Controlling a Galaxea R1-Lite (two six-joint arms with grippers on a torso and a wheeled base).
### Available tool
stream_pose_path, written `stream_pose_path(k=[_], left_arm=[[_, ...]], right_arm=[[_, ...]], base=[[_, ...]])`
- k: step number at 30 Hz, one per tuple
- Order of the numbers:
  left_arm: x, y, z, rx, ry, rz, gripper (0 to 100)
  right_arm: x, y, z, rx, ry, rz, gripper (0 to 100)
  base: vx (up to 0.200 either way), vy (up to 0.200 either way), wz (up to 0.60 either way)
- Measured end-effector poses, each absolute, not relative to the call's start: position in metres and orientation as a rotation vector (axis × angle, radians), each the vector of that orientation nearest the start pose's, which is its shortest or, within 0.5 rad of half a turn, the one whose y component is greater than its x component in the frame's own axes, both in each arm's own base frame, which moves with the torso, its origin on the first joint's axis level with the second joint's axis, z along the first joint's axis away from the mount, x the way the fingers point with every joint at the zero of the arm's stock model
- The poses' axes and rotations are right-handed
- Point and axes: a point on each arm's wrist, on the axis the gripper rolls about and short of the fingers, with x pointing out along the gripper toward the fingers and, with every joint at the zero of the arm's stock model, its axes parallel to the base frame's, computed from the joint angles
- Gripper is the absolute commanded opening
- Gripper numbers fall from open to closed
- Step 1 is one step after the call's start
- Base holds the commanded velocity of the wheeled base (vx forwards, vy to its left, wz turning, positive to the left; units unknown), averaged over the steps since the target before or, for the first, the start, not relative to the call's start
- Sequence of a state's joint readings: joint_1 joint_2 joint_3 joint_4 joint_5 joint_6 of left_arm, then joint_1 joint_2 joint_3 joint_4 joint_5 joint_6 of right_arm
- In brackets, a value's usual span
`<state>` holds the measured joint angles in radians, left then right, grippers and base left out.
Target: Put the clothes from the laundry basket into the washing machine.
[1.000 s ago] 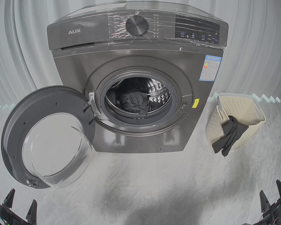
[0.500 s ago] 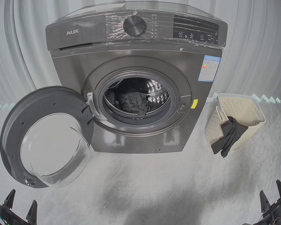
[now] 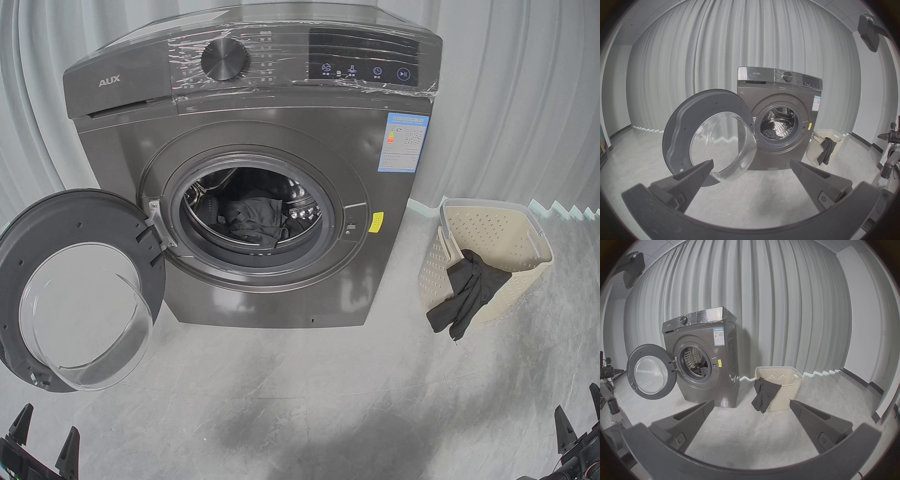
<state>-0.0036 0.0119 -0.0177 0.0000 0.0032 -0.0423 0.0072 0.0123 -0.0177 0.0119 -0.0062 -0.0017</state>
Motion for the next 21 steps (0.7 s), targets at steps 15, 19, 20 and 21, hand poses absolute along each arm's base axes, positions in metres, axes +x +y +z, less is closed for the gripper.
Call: stream_pose_path(k=[15,19,20,21], left_arm=[[-0.0231,0.0001,0.0807,-0.043,-0.005,-0.001,100],[-0.0231,0.0001,0.0807,-0.042,-0.005,-0.001,100],[-0.0231,0.0001,0.0807,-0.043,-0.004,-0.001,100],[-0.0231,0.0001,0.0807,-0.042,-0.004,0.000,100]], right_arm=[[-0.0231,-0.0003,0.0793,-0.001,0.008,0.001,100],[-0.0231,-0.0003,0.0793,-0.001,0.009,0.001,100],[-0.0231,-0.0003,0.0793,-0.001,0.008,0.001,100],[-0.0231,-0.0003,0.0793,-0.001,0.009,0.001,100]], base=[[0.000,-0.200,0.00],[0.000,-0.200,0.00],[0.000,-0.200,0.00],[0.000,-0.200,0.00]])
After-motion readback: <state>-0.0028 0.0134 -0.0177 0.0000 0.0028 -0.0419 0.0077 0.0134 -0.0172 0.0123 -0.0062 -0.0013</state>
